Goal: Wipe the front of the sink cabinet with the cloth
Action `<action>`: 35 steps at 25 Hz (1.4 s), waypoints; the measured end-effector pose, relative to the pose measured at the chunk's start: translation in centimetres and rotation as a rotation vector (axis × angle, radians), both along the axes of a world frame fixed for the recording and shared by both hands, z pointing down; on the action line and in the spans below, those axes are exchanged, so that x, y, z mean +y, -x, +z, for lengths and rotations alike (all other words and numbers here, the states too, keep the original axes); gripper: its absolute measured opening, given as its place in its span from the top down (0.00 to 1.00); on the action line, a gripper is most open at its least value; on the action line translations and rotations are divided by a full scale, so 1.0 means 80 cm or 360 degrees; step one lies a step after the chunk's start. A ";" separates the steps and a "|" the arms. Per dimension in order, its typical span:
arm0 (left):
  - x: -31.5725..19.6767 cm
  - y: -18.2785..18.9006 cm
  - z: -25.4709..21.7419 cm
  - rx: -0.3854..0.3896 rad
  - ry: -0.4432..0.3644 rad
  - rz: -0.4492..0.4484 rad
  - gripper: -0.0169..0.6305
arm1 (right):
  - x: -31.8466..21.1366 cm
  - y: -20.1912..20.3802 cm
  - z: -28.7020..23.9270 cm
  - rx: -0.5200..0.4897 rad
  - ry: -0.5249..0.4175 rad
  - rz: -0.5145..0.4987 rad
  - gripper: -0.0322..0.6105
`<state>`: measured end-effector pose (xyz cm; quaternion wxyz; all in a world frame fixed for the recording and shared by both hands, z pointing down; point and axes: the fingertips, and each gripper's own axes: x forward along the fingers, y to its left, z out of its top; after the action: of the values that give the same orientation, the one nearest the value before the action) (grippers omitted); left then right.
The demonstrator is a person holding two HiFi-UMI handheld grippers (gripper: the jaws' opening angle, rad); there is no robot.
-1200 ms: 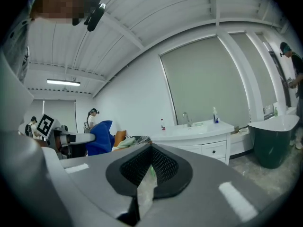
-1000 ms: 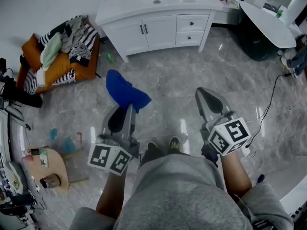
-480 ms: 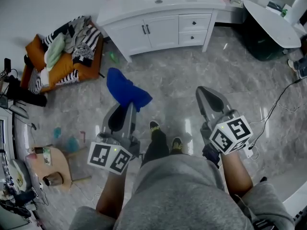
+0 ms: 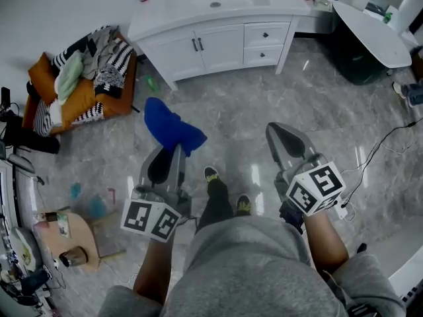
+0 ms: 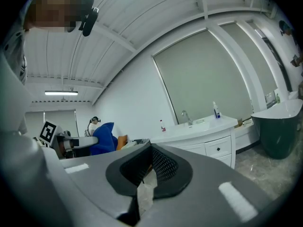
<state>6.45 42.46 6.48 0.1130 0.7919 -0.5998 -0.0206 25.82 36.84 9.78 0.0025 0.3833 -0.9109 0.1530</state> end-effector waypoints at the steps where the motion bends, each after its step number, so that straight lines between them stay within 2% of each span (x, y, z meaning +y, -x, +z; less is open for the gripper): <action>1: -0.006 0.005 0.002 0.0004 0.0002 0.0002 0.88 | -0.006 0.005 0.002 0.0008 0.0003 0.0001 0.95; 18: -0.131 0.124 0.006 0.0086 -0.0022 0.0044 0.88 | -0.124 0.131 -0.009 0.0163 -0.0028 0.0000 0.95; 22: -0.149 0.147 0.004 0.0053 -0.0043 0.0070 0.88 | -0.142 0.159 -0.010 0.0173 -0.0028 0.0006 0.95; 35: -0.189 0.206 0.009 0.0092 -0.0052 0.0132 0.88 | -0.188 0.217 -0.014 0.0228 -0.0061 0.0064 0.95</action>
<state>-10.00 27.35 7.20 0.1180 0.8169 -0.5625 -0.0486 8.47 21.80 8.69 0.0573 0.4115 -0.9032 0.1077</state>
